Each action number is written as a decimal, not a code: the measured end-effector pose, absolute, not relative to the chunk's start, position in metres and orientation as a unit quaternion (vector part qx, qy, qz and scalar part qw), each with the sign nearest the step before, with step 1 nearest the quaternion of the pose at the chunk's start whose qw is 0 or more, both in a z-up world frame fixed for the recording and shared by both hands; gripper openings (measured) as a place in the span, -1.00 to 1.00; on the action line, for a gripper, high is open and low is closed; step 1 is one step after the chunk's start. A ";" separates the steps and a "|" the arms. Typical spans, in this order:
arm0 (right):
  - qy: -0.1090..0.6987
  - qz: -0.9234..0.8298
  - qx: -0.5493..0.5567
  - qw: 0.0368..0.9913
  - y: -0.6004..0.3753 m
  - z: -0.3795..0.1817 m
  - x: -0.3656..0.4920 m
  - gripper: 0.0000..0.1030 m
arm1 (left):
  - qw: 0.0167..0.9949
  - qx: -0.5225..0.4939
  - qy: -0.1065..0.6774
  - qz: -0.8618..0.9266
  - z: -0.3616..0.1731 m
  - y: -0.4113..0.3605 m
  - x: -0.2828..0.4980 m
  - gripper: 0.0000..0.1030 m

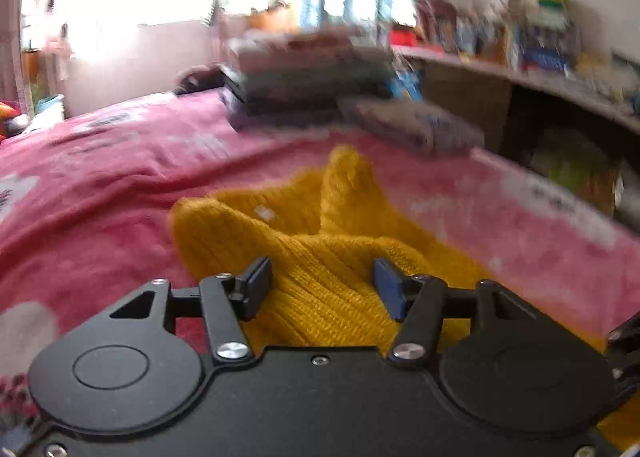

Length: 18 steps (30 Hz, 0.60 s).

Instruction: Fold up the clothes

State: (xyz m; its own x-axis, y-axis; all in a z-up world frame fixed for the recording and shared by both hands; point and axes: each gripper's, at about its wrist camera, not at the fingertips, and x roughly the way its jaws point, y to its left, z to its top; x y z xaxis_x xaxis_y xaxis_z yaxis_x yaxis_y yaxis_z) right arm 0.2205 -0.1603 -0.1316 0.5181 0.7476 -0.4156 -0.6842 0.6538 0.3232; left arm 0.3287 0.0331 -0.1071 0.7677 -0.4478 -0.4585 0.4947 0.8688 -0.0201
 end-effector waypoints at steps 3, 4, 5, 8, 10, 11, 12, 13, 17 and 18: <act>0.224 0.403 0.069 0.885 -0.188 -0.115 0.204 0.10 | 0.952 0.092 0.167 -0.237 -0.084 0.044 0.283 0.09; 0.213 0.389 0.074 0.893 -0.201 -0.111 0.199 0.11 | 0.958 0.085 0.159 -0.223 -0.080 0.051 0.270 0.09; 0.207 0.369 0.080 0.903 -0.215 -0.109 0.195 0.11 | 0.963 0.067 0.153 -0.214 -0.080 0.060 0.256 0.09; 0.199 0.303 0.105 0.926 -0.255 -0.109 0.183 0.11 | 0.966 0.067 0.154 -0.194 -0.087 0.071 0.220 0.09; 0.192 0.265 0.096 0.940 -0.273 -0.110 0.172 0.11 | 0.967 0.081 0.157 -0.182 -0.091 0.073 0.198 0.09; 0.186 0.254 0.084 0.945 -0.278 -0.110 0.165 0.11 | 0.968 0.087 0.155 -0.178 -0.093 0.074 0.187 0.09; 0.180 0.249 0.066 0.949 -0.280 -0.111 0.158 0.11 | 0.968 0.094 0.153 -0.174 -0.095 0.074 0.175 0.09; 0.175 0.247 0.036 0.952 -0.279 -0.112 0.150 0.11 | 0.968 0.103 0.152 -0.170 -0.098 0.074 0.164 0.10; 0.159 0.270 -0.115 0.942 -0.254 -0.123 0.115 0.12 | 0.953 0.197 0.149 -0.177 -0.114 0.061 0.127 0.12; 0.155 0.280 -0.153 0.935 -0.246 -0.127 0.105 0.12 | 0.947 0.222 0.146 -0.181 -0.119 0.058 0.120 0.12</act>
